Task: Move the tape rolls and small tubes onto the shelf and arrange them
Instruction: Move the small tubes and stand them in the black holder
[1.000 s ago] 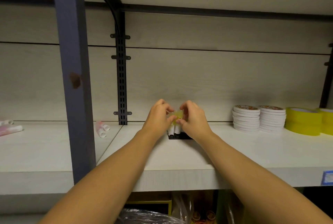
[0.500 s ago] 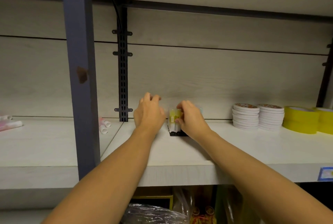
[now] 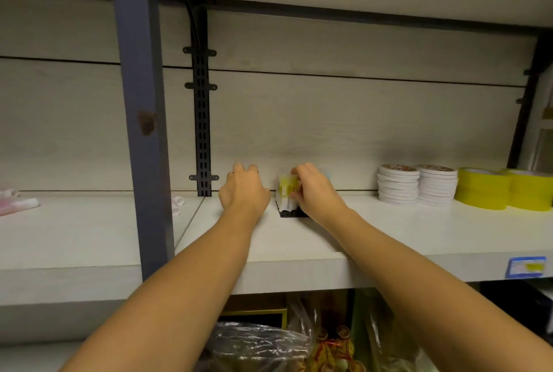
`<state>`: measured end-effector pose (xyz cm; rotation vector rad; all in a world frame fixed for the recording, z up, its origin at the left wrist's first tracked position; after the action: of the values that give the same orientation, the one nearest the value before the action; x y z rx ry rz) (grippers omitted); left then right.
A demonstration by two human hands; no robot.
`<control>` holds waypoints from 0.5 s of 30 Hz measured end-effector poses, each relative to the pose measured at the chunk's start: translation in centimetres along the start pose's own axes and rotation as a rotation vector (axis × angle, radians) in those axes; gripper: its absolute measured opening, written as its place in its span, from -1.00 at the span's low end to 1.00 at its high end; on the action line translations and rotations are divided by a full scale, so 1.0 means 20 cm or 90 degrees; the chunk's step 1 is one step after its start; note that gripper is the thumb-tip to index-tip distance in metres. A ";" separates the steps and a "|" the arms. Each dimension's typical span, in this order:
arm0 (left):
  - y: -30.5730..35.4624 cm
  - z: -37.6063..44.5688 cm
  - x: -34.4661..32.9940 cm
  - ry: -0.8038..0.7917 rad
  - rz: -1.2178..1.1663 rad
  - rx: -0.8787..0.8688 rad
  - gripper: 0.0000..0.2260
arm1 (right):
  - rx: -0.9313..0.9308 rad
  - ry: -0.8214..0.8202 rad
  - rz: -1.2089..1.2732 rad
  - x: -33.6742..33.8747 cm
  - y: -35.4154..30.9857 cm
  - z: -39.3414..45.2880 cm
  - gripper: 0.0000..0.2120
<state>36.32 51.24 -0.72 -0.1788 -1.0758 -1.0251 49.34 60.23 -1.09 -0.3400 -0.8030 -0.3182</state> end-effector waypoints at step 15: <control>0.10 -0.43 0.33 -0.038 0.078 -0.052 -0.76 | 0.023 -0.154 -0.104 0.39 0.04 -0.35 -0.67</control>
<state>43.88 43.35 0.77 -0.3389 -1.0653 -0.9587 59.33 56.97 0.04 -0.2828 -1.0765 -0.4199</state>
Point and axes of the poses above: each hand's wrist, its own z-axis towards the middle knuckle, its own x-axis out of the back of the hand, y = z × x, the point moved 5 cm from there along z, towards the middle knuckle, and after that the axes turned 2 degrees about x, right-handed, at the moved point
